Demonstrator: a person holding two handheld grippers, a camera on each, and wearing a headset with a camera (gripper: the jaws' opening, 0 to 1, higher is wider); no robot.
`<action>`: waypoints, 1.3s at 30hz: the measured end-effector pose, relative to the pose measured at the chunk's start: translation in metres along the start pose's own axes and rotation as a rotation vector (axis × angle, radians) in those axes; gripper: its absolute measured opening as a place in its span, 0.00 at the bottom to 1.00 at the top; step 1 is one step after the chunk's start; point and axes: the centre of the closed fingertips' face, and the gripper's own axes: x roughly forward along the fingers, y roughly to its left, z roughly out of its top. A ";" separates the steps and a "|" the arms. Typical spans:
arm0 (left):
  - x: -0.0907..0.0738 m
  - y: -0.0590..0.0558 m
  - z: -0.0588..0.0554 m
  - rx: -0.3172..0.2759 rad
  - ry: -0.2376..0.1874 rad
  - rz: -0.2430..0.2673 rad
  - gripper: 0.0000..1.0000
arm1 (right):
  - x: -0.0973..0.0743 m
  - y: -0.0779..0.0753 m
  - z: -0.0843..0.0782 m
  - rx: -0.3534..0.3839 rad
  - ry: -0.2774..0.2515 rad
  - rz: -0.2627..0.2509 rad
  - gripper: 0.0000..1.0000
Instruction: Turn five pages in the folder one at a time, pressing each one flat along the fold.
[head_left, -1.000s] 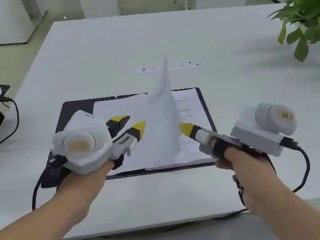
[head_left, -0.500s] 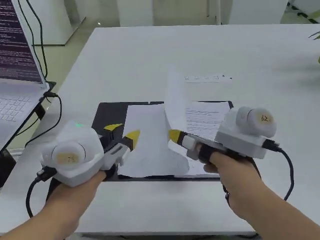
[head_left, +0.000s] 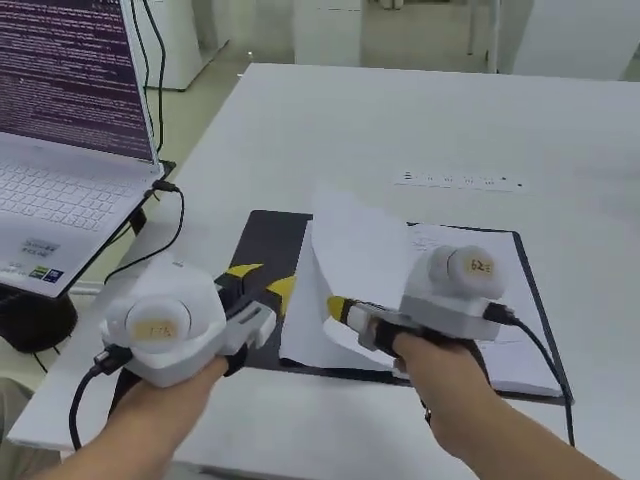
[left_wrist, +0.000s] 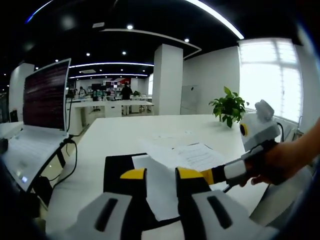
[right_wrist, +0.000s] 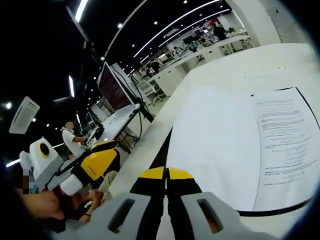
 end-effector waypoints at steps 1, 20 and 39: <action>0.000 0.001 -0.003 -0.001 0.009 0.005 0.21 | 0.004 0.001 -0.004 -0.014 0.013 0.002 0.00; -0.005 0.019 -0.024 -0.052 0.044 0.050 0.20 | 0.055 -0.010 -0.053 -0.072 0.152 0.018 0.00; 0.026 0.017 -0.050 -0.057 0.173 0.023 0.19 | 0.054 0.002 -0.074 -0.073 0.169 0.064 0.04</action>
